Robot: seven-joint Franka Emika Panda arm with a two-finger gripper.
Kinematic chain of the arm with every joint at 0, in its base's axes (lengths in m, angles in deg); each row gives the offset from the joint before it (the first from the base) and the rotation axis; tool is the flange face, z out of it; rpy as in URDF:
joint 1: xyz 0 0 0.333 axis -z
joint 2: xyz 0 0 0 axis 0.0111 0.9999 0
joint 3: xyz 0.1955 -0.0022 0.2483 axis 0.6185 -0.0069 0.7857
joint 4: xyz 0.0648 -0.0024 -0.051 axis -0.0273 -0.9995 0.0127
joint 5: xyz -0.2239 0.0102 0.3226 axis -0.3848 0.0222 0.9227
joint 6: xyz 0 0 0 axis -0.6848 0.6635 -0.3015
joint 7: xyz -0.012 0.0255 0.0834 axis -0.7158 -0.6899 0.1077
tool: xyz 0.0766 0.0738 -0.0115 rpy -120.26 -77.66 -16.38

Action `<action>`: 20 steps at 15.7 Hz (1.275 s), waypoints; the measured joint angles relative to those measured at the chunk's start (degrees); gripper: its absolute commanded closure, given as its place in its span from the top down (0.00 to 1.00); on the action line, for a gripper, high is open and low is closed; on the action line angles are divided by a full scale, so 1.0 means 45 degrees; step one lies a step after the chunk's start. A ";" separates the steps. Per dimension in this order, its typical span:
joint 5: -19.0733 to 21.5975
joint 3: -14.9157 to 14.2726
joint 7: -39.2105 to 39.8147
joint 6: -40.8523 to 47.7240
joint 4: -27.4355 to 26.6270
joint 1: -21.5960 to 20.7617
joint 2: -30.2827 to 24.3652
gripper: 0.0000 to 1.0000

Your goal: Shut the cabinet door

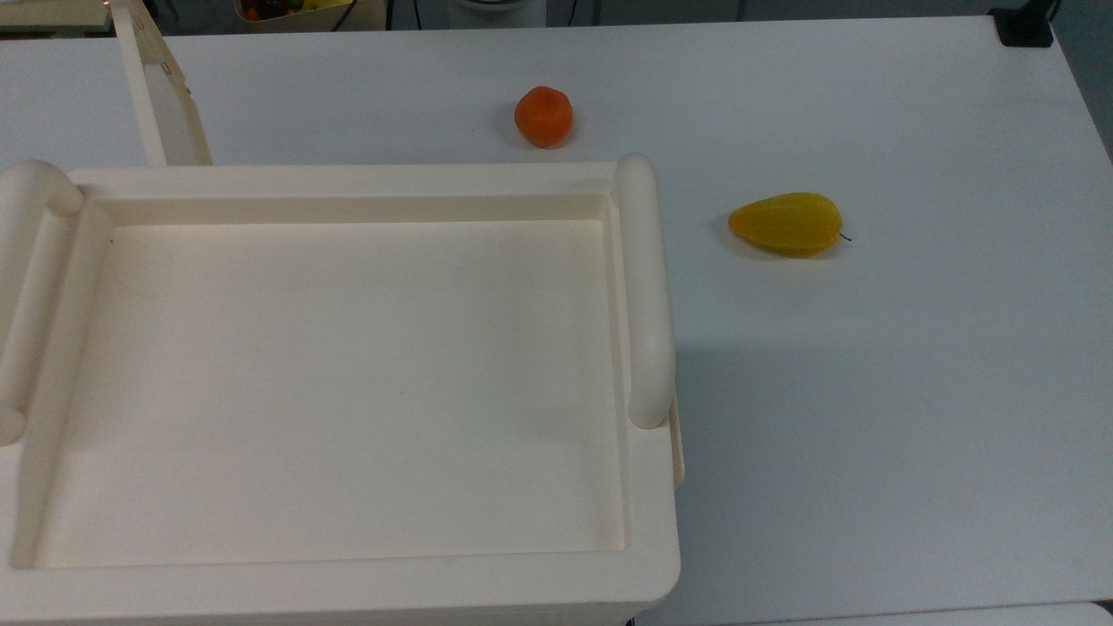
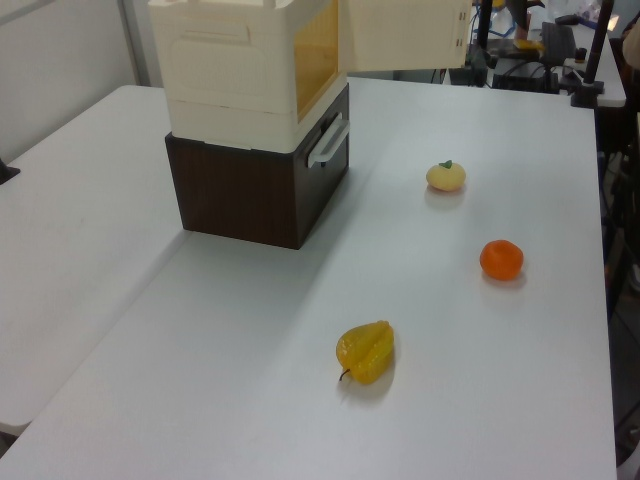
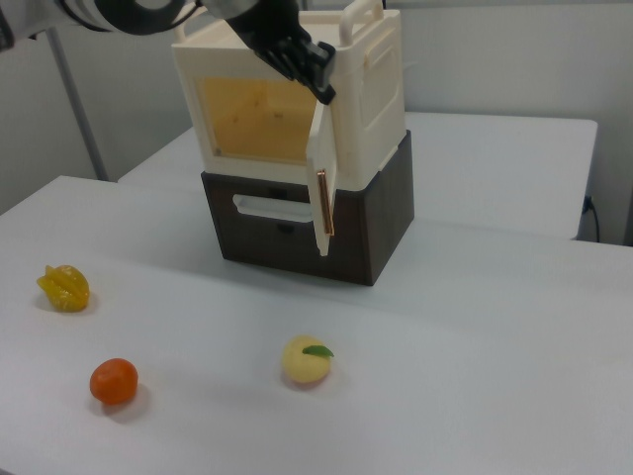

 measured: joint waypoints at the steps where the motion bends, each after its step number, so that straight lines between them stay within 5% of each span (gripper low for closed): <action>1: 0.0007 -0.0048 0.0000 -0.0001 -0.0003 0.0063 0.0062 0.00; 11: 0.1018 0.0074 0.0000 -0.0003 -0.0806 -0.0077 0.0447 0.00; 20: 0.2235 0.0148 -0.1098 -0.0054 -0.0875 -0.2364 0.0469 0.00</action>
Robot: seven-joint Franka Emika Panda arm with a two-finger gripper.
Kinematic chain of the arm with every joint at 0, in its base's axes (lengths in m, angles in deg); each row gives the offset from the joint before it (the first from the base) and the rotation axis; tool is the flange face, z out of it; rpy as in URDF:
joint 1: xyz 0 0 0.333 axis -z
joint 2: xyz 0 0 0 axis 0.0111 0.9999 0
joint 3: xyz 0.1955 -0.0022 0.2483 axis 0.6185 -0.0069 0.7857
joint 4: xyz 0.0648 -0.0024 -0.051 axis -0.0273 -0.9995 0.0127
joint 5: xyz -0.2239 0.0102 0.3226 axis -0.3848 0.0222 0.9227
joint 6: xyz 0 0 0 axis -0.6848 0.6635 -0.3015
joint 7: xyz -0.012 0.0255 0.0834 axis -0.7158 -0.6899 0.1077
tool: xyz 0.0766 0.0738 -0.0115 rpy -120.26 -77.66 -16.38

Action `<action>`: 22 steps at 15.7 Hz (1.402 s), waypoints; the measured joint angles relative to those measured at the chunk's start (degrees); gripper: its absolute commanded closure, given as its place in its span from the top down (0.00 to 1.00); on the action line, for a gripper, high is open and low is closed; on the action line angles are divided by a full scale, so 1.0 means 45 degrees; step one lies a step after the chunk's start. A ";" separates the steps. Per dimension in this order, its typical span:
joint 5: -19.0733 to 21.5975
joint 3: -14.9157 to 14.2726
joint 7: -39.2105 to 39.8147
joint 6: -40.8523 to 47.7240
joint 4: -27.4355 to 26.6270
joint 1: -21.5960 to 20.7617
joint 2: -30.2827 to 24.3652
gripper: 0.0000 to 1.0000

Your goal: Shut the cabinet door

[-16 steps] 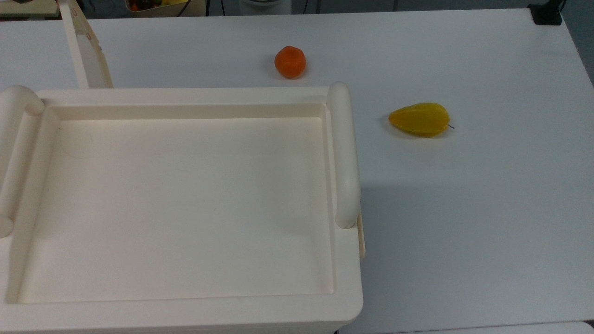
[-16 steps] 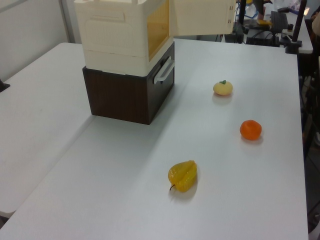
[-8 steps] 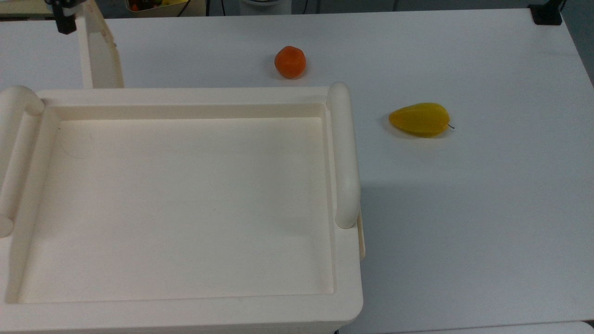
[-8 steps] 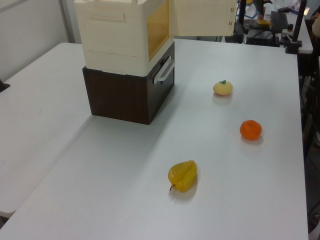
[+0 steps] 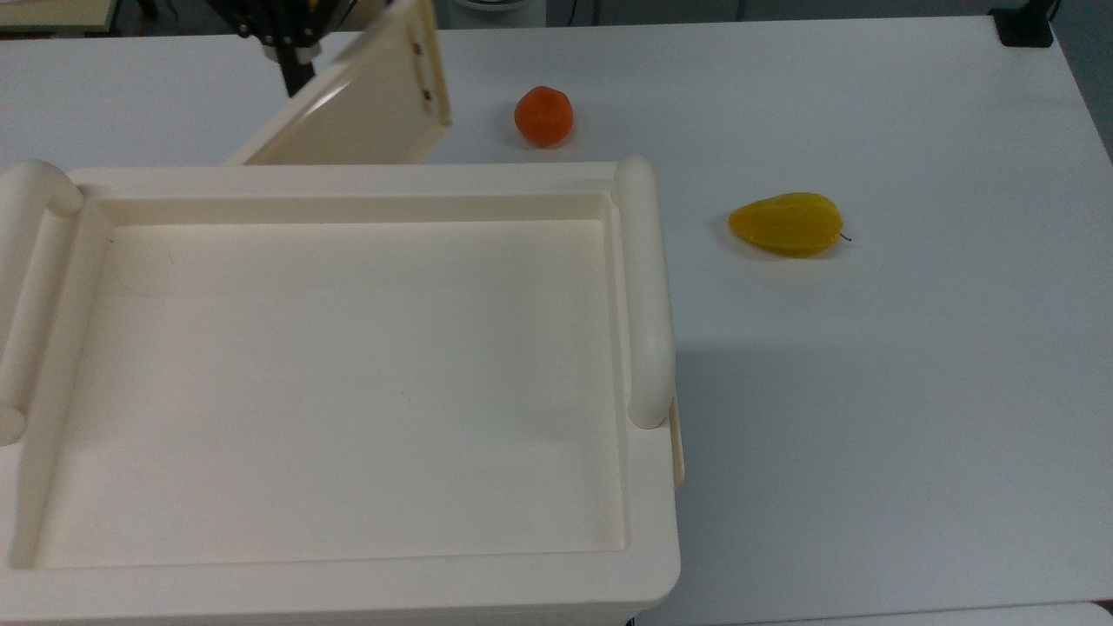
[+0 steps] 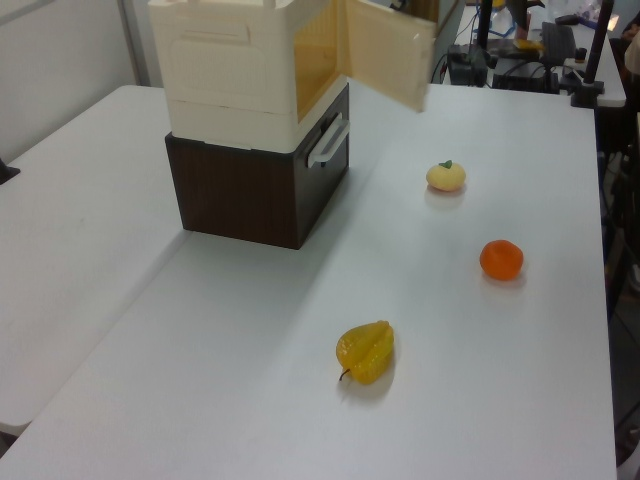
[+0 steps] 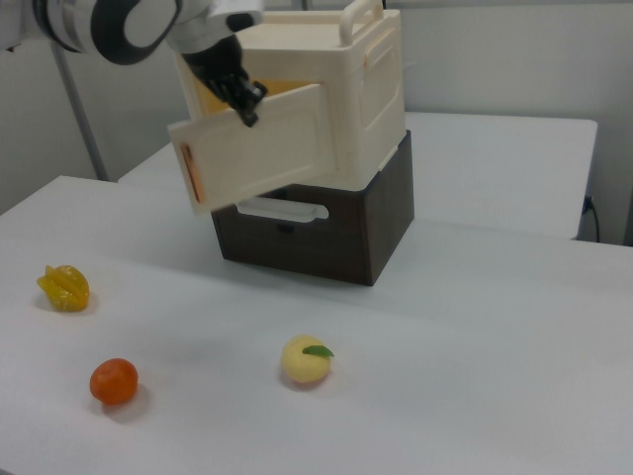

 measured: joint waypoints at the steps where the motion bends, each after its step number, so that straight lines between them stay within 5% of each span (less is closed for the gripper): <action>1: 0.0131 0.0004 -0.0081 -0.0214 -0.0012 -0.0255 0.0045 0.00; 6: 0.0265 0.0021 -0.0867 -0.2203 -0.0125 -0.1212 0.0541 0.00; 12: 0.0246 0.0017 -0.0912 -0.2157 -0.0282 -0.1252 0.0705 0.00; 19: -0.2339 0.0273 -0.0820 0.2334 -0.0510 -0.1931 0.0462 0.00; 22: -0.2800 0.0491 0.0342 0.3434 -0.1205 -0.1952 -0.0132 0.00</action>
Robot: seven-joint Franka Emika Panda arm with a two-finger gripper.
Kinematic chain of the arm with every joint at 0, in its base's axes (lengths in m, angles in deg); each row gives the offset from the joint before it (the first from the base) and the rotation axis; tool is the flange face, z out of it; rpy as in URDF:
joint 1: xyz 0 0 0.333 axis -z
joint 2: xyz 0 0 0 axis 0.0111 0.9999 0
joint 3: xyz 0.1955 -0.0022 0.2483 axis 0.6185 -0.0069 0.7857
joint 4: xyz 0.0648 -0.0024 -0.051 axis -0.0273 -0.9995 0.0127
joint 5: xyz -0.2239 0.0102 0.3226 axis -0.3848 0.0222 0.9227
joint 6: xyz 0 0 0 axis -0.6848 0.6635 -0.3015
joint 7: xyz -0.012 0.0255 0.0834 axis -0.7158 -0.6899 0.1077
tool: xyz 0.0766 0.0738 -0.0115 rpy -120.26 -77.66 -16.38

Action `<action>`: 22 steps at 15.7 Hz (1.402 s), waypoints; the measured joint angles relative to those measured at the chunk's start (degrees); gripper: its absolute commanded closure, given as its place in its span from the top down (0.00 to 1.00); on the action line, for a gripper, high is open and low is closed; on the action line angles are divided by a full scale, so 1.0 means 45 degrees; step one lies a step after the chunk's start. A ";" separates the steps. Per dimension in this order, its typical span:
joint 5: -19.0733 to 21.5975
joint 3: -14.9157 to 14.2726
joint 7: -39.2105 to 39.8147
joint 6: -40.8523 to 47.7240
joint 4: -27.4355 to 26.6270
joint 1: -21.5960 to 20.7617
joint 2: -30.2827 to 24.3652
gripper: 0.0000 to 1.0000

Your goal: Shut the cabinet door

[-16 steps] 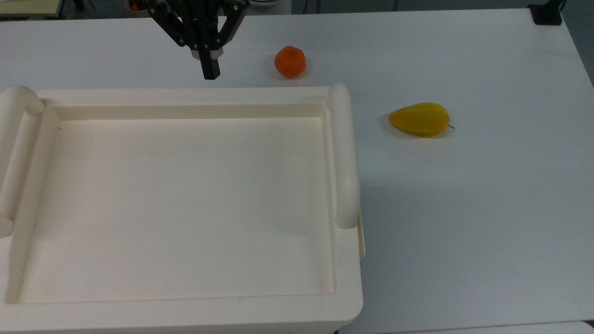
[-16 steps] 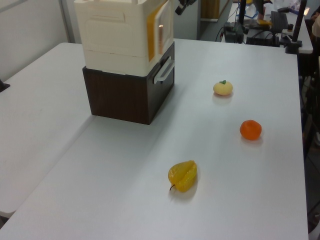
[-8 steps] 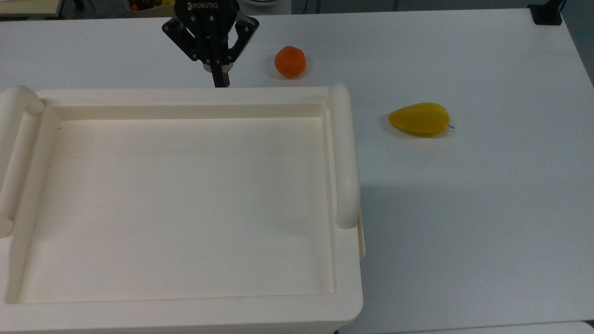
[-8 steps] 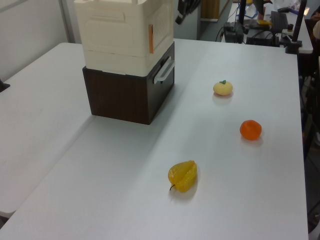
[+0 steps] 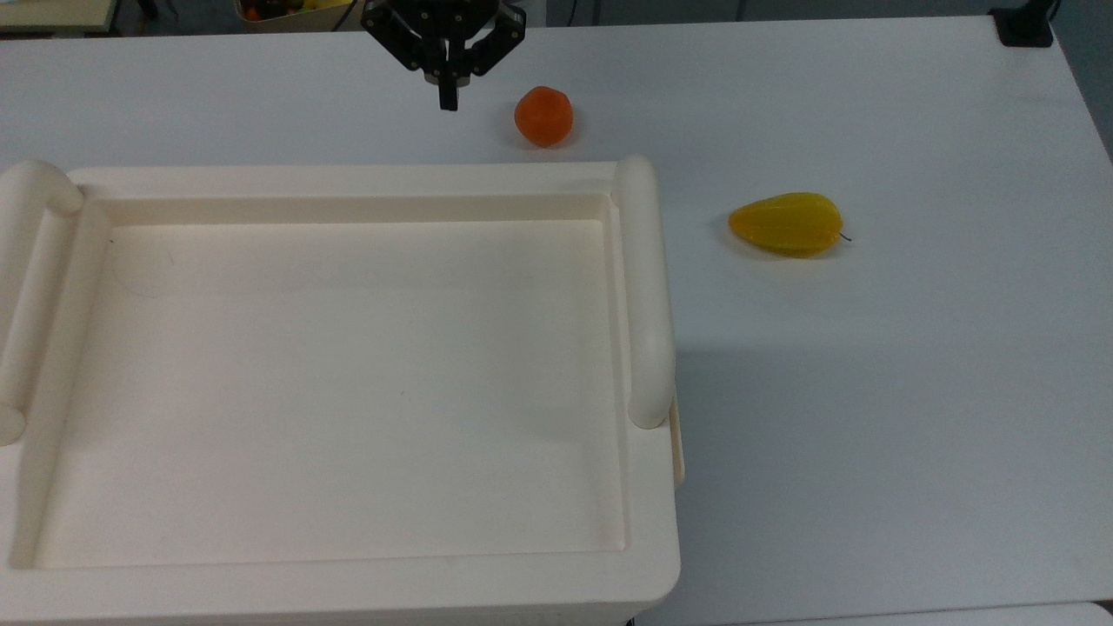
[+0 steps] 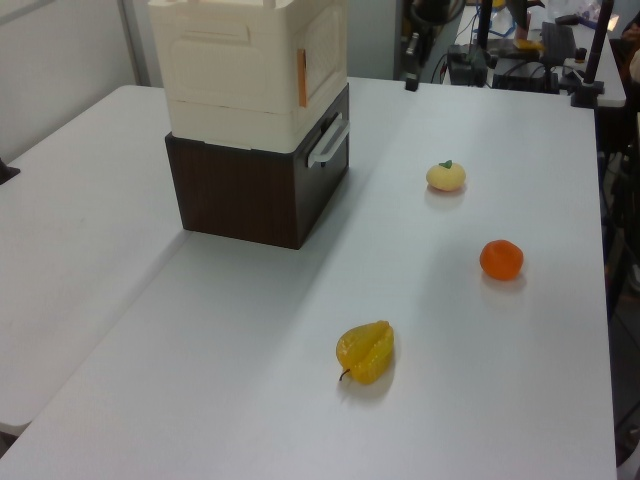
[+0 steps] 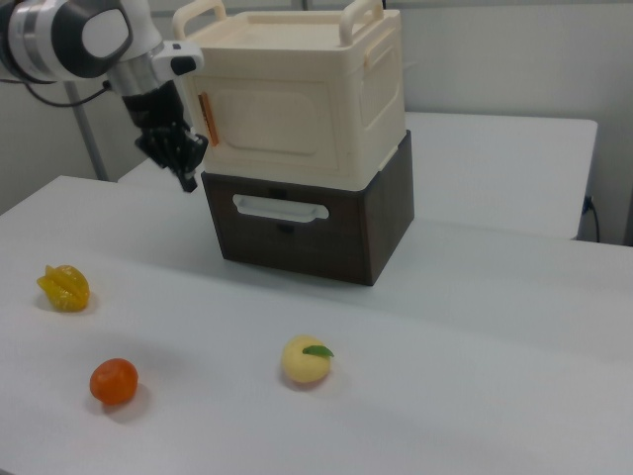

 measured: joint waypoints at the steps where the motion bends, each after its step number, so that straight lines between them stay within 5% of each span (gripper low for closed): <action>1: -0.0008 -0.0001 0.0534 0.0255 -0.0346 0.0027 -0.0311 0.00; 6: -0.0009 -0.0012 0.1401 0.1081 -0.1458 0.0203 -0.1612 0.10; 10: -0.0009 -0.0043 0.1406 0.1093 -0.1625 0.0233 -0.1706 0.57; 11: -0.0009 -0.0048 0.1406 0.1093 -0.1646 0.0234 -0.1706 0.73; 12: -0.0009 -0.0050 0.1406 0.1093 -0.1669 0.0235 -0.1706 1.00; 22: -0.0009 0.0130 0.1255 0.1250 -0.1726 0.0562 -0.1706 1.00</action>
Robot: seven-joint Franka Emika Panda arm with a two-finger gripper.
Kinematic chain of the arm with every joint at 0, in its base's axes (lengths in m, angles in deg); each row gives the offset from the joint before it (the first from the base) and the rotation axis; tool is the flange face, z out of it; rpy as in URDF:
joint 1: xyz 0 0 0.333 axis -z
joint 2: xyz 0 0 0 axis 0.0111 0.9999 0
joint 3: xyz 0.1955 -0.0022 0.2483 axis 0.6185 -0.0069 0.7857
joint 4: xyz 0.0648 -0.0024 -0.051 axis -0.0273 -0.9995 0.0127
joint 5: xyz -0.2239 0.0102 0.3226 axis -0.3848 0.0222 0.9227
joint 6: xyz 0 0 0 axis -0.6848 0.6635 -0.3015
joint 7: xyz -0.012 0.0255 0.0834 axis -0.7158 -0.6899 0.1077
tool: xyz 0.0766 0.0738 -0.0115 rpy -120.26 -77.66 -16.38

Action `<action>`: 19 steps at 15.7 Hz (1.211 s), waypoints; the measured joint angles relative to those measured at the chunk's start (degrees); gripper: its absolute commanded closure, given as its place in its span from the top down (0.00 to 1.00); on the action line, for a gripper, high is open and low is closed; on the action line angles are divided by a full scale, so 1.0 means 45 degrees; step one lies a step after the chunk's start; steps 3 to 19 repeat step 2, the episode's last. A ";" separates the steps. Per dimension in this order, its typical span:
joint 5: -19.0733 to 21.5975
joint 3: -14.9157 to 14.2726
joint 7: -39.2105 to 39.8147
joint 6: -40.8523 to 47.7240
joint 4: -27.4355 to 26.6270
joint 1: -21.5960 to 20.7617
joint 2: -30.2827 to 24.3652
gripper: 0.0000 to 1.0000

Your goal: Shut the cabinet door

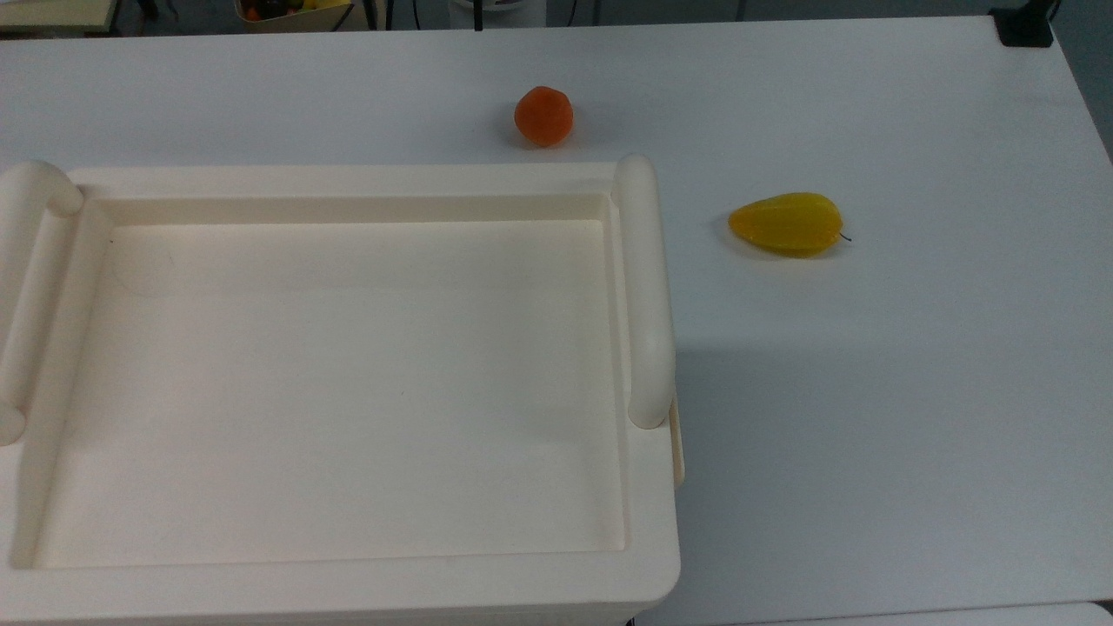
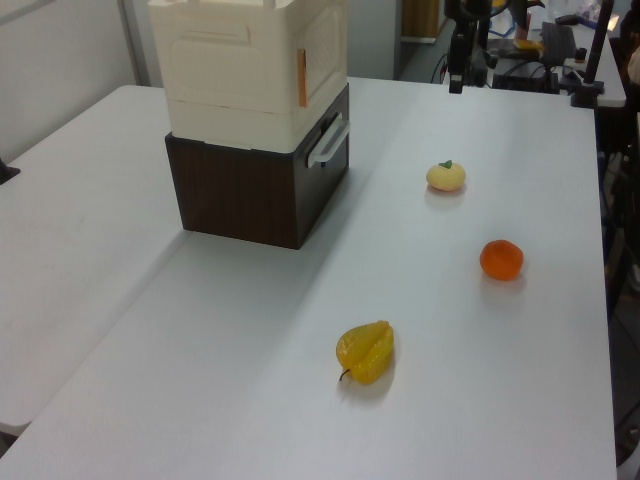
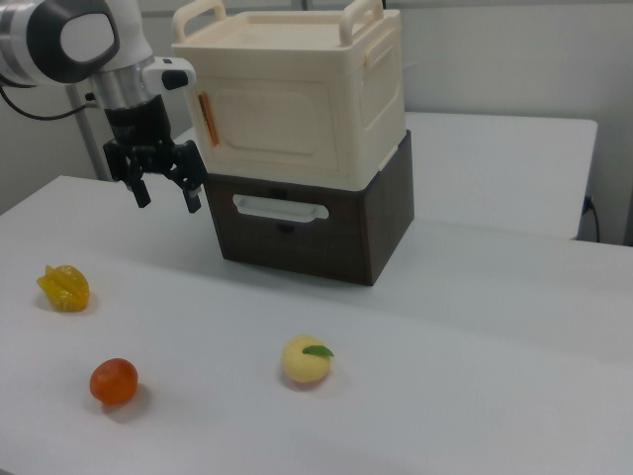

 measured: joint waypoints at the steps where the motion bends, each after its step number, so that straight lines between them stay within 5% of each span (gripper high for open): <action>1: 0.0000 0.0212 0.0000 0.0032 -0.0001 0.0207 0.0000 1.00; 19: 0.0000 0.0411 0.0000 0.0040 -0.0001 0.0393 0.0000 1.00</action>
